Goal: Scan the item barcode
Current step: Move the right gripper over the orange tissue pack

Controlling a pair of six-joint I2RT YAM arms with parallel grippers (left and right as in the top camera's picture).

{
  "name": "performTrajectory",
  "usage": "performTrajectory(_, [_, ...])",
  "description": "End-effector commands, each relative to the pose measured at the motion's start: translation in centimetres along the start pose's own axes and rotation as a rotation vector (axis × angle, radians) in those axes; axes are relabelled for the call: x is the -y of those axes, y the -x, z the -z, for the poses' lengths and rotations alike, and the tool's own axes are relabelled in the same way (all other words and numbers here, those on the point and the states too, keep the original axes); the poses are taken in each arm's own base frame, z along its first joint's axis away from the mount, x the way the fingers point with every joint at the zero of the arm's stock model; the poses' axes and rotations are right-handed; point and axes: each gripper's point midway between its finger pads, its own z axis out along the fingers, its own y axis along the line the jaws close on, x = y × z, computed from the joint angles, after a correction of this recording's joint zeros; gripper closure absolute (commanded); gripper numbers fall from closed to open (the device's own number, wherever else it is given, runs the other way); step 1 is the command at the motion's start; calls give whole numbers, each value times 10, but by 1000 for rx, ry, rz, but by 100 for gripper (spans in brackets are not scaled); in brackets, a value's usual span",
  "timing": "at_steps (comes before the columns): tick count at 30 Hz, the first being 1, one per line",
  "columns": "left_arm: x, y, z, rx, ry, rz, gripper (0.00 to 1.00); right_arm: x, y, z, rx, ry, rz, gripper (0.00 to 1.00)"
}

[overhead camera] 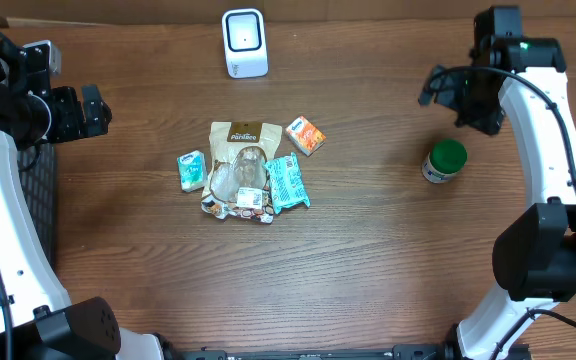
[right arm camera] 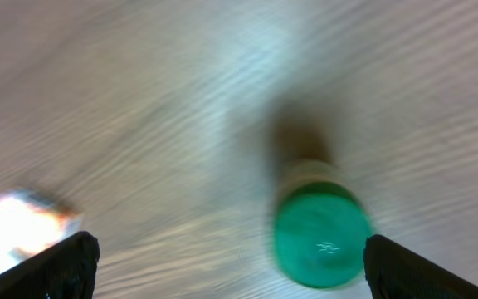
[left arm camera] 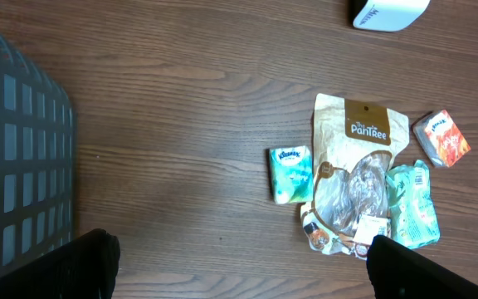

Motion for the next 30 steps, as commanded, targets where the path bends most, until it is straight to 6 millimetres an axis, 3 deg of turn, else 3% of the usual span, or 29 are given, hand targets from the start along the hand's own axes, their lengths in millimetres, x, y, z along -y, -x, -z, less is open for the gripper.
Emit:
performTrajectory(1, [3, 2, 0, 5, -7, -25, 0, -62, -4, 17, -2, 260, 136, 0])
performTrajectory(6, [3, 2, 0, 5, -7, -25, 1, -115, -5, 21, 70, 360, 251, 0])
performTrajectory(10, [3, 2, 0, 5, -7, -25, 0, -140, -12, 16, 82, 390, 298, 0])
performTrajectory(21, [3, 2, 0, 5, -7, -25, 0, -137, -30, -38, -49, 335, 291, 0])
performTrajectory(30, [3, 2, 0, 5, -7, -25, 1, -145, -47, -63, -105, 320, 317, 4])
